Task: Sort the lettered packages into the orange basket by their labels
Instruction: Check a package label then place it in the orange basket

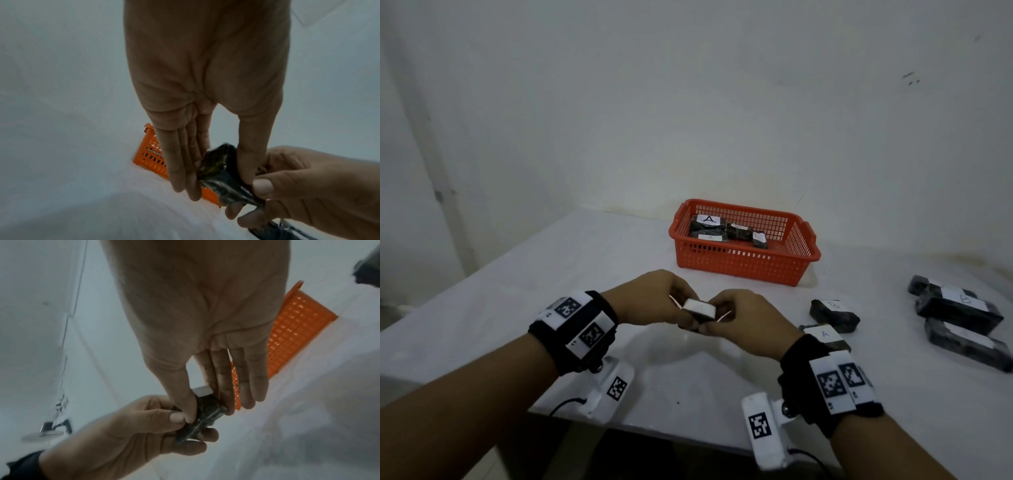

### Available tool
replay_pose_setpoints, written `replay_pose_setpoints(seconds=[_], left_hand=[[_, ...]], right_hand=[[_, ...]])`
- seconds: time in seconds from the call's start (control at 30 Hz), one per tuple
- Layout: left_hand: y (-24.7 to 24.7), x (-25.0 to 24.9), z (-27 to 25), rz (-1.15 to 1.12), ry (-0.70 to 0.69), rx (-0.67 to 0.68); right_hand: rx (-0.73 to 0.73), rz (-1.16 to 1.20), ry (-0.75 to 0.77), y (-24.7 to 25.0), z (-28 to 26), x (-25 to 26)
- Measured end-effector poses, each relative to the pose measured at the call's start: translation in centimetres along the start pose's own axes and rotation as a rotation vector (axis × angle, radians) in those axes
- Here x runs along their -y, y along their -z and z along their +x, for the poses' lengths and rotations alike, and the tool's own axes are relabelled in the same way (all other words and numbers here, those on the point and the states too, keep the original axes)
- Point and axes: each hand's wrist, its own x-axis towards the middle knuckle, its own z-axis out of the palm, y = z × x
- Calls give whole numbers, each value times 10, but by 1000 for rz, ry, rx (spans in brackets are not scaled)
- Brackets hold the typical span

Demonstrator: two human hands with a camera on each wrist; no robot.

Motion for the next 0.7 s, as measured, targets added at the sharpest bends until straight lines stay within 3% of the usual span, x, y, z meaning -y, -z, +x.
replay_pose_setpoints(seconds=[0.17, 0.43, 0.7], left_hand=[[-9, -10, -5, -361, 1, 10], [-23, -31, -3, -569, -57, -71], [-43, -41, -1, -663, -67, -97]], right_hand=[[-104, 237, -32, 6, -11, -13], [-275, 692, 4, 3, -29, -25], [-387, 734, -16, 3, -38, -34]])
